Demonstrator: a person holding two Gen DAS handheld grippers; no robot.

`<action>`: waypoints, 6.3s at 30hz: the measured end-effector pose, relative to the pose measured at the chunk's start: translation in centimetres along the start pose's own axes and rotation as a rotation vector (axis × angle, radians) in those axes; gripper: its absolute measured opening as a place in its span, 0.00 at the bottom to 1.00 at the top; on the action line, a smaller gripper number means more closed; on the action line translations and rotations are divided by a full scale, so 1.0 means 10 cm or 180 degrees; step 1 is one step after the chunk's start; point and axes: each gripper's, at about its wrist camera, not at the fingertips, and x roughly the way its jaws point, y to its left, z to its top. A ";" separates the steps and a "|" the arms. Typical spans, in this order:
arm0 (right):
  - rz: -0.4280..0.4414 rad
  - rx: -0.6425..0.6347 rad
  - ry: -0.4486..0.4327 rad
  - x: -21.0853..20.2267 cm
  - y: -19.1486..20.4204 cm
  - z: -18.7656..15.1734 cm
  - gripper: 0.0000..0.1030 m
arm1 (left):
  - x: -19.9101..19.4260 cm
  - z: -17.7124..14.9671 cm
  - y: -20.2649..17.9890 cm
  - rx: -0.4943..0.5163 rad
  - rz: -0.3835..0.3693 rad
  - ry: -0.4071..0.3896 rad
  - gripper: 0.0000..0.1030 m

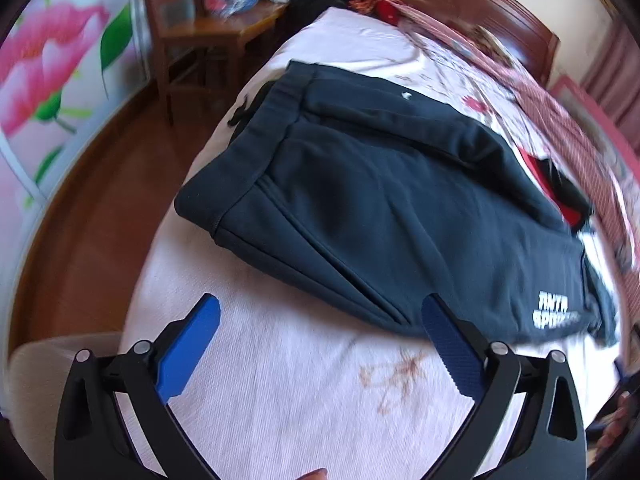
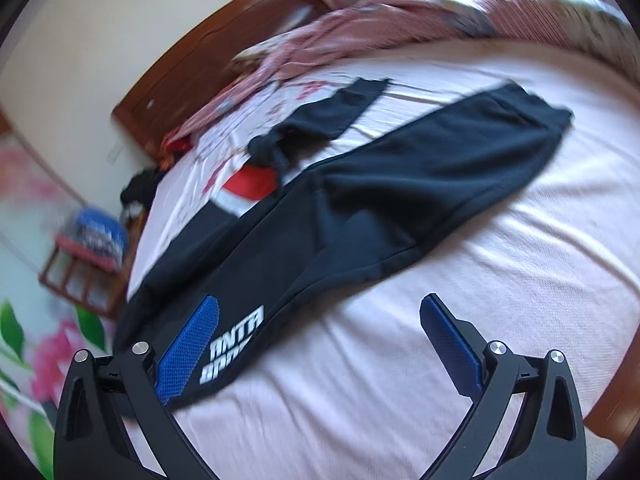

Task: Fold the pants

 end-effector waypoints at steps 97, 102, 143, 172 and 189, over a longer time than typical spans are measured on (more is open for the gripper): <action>-0.0983 0.1177 -0.0699 -0.72 -1.92 0.58 0.35 | -0.42 0.23 -0.29 0.0530 -0.0320 -0.0526 0.93; -0.0745 0.0849 -0.0878 -0.81 -1.67 0.89 0.35 | -0.06 0.26 -0.81 0.0834 -0.0419 -0.0315 0.93; -0.0190 0.0376 -0.0110 1.75 -0.81 2.53 0.00 | 0.31 0.19 -1.27 0.1018 -0.0751 -0.0273 0.98; -0.0352 0.0103 -0.0461 1.17 -0.82 2.37 0.15 | 0.04 0.83 -0.82 0.0770 -0.0529 -0.0641 0.98; -0.0622 0.0590 -0.0292 1.09 -1.17 1.80 0.54 | 0.29 1.11 -0.11 0.0431 -0.0173 -0.0451 0.98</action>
